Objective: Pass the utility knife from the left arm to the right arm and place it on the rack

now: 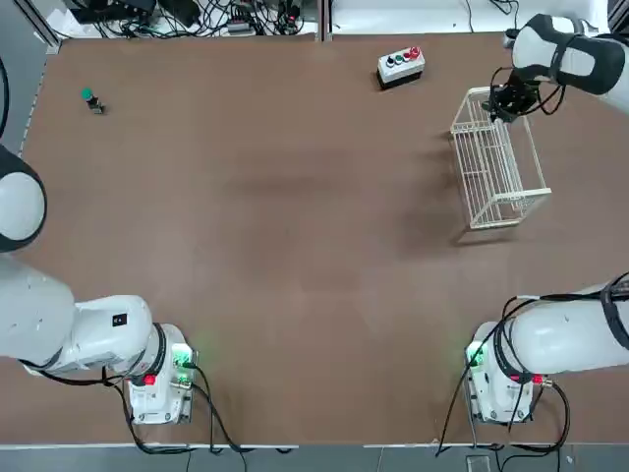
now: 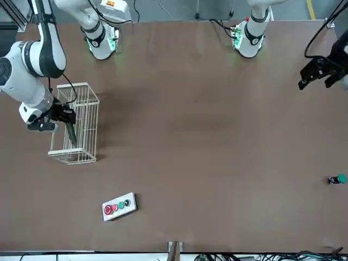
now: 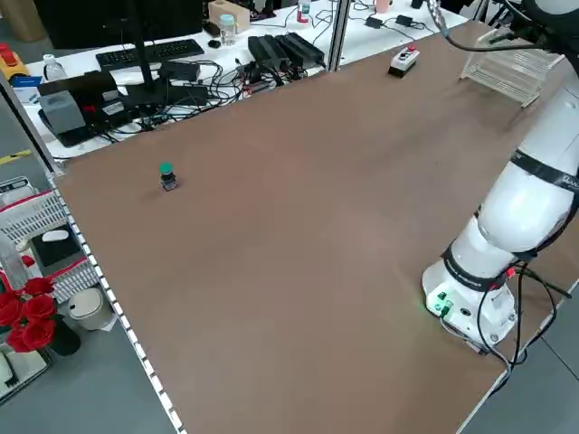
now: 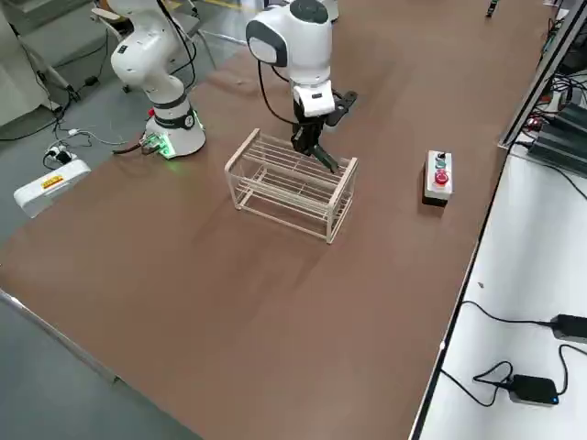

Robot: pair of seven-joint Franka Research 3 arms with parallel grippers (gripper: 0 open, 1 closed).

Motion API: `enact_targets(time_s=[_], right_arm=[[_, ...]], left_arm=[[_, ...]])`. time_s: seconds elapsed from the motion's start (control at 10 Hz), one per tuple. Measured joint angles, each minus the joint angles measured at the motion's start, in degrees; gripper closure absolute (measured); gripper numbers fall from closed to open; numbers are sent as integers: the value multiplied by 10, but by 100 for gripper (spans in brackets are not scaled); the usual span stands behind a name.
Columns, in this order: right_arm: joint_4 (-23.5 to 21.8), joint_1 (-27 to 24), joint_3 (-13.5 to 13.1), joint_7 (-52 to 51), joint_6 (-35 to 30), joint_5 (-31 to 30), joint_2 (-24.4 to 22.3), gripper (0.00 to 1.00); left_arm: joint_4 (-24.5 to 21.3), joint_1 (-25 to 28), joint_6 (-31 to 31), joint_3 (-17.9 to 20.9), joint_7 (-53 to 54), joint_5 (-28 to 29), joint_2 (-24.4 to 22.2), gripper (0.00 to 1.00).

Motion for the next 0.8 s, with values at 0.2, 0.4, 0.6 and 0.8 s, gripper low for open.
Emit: enact_targets(time_s=[0.2,0.4,0.6,0.8], right_arm=[[-30,0,0,-4,36,0,0,62],[-40,0,0,-5,45,0,0,70],[-41,0,-1,-5,47,1,0,56],[-41,0,-2,-5,48,1,-1,56]], left_arm=[[-2,-3,-1,1,11,-4,0,0],[-4,-2,0,5,11,-18,2,0],[-5,1,0,7,12,-19,2,0],[-5,1,1,7,12,-19,3,0]])
